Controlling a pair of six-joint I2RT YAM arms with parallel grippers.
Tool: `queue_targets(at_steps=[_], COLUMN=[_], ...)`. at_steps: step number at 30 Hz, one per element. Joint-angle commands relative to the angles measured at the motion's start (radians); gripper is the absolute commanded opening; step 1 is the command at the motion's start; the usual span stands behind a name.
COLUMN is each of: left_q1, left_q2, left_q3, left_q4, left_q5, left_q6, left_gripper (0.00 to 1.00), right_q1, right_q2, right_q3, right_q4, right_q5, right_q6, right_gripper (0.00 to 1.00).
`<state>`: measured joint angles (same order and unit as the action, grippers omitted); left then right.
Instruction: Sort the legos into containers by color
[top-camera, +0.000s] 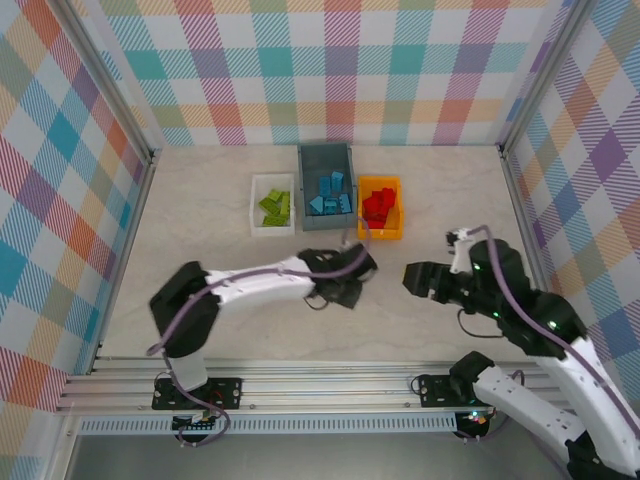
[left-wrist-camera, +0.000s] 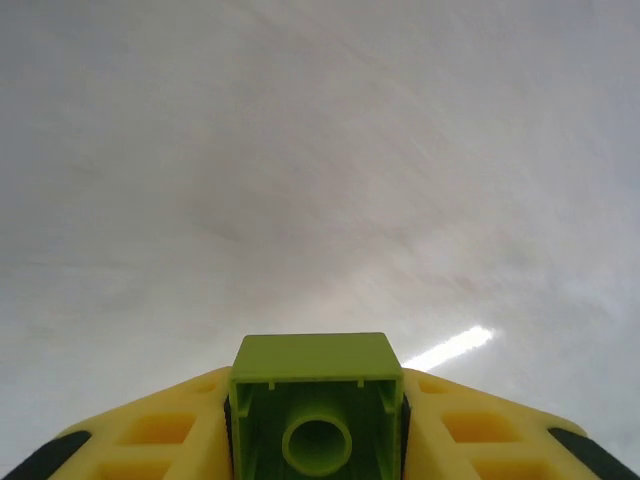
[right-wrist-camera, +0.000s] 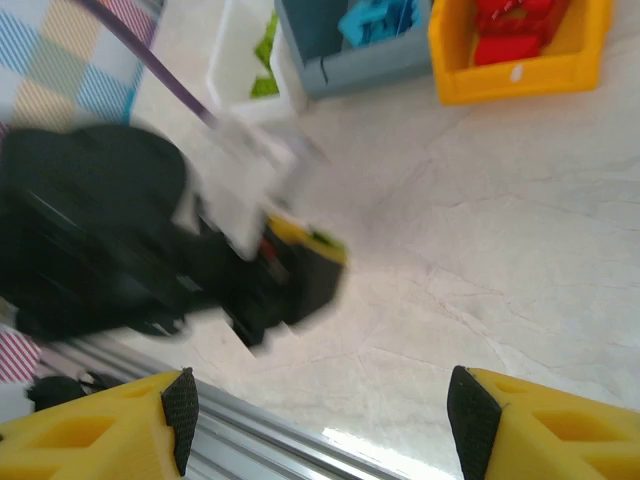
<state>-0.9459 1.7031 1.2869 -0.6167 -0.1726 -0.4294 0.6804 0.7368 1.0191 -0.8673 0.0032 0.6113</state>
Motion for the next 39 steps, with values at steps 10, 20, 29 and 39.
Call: queue_targets(at_steps=[10,20,29,39], left_q1=[0.515,0.594,0.608,0.605], left_q2=[0.044,0.388,0.486,0.389], left_q3=[0.148,0.508,0.606,0.592], left_q4=[-0.1,-0.201,-0.244,-0.244], left_q5=[0.015,-0.073,-0.085,-0.046], left_q6=[0.079,0.098,0.067,0.053], left_gripper=[0.37,0.37,0.49,0.64], right_q1=[0.342,0.337,0.33,0.327], right_q2=[0.51,0.63,0.594,0.518], right_q3=[0.014,0.041,-0.008,-0.092], right_q4=[0.62,0.712,0.772,0.887], right_q5=[0.128,0.167,0.156,0.164], right_q6=[-0.064,-0.039,-0.021,-0.024], right_gripper=[0.68,0.68,0.69,0.71])
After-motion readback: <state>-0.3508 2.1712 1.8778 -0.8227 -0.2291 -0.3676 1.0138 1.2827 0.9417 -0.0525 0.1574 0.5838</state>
